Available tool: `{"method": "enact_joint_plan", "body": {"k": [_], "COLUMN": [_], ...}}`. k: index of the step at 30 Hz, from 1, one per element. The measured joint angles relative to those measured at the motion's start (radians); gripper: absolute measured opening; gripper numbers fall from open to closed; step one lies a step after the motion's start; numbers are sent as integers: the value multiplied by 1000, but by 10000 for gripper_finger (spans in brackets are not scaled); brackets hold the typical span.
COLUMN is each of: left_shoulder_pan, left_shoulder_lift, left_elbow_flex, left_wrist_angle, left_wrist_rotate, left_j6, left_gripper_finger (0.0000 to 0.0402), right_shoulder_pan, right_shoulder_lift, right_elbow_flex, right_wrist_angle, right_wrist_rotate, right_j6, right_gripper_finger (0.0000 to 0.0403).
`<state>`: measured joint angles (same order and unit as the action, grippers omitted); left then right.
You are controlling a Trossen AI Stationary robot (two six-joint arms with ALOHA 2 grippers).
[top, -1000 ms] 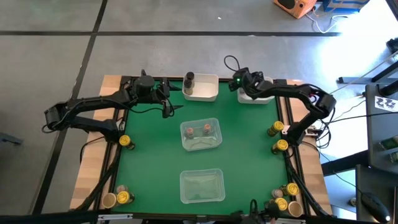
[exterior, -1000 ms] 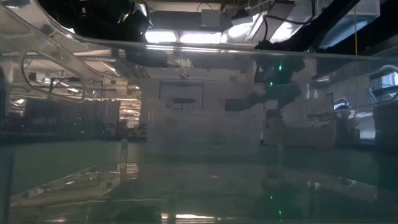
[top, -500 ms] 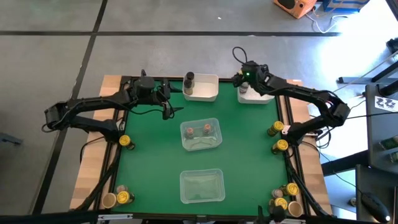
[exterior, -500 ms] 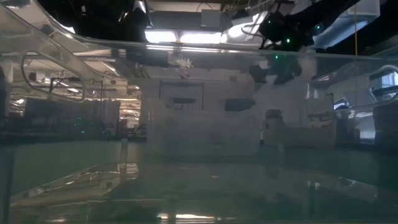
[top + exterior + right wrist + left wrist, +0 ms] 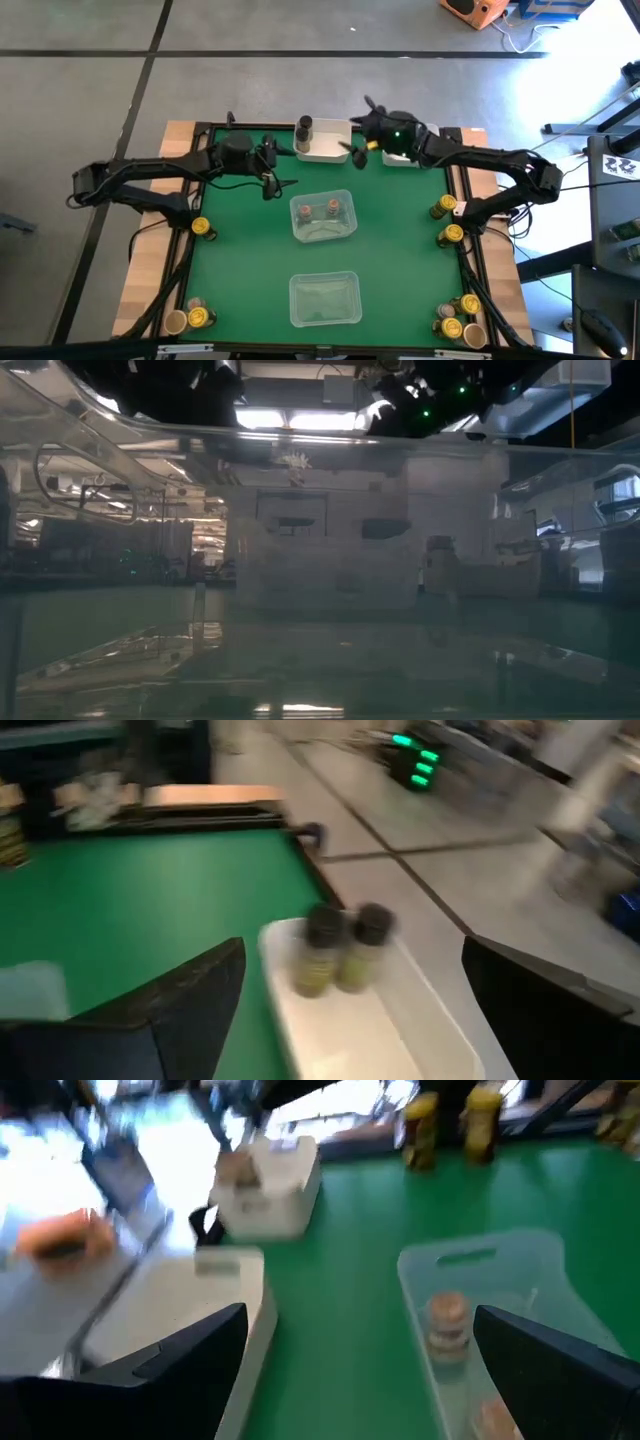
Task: Sort spices by type
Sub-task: Put the middle left yellow seasoning bottle into the bottom transparent bin
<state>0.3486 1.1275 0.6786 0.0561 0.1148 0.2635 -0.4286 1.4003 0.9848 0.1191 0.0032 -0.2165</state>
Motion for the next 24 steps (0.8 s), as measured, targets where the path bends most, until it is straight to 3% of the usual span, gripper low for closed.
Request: {"method": "enact_joint_plan", "body": {"k": [7,15,24], "left_shoulder_pan": [-146,-297,-422], "left_shoulder_lift": [-7,-8,-7], "left_elbow_flex": [149,337,394], "left_wrist_angle": [-410,-800,-1224], "left_wrist_rotate": [-230,-254,-256], "left_j6": [-205,-298,-473], "left_gripper_finger": [375,375,375], "right_shoulder_pan": [77,117,129], "right_shoulder_lift": [0,7,11], "right_elbow_flex": [0,-1,-1], "right_wrist_angle": [19,-10,-64], "right_wrist_rotate": [-59,-60,-55], "right_j6": [-57,-81,-52], "right_gripper_finger": [372,372,372]}}
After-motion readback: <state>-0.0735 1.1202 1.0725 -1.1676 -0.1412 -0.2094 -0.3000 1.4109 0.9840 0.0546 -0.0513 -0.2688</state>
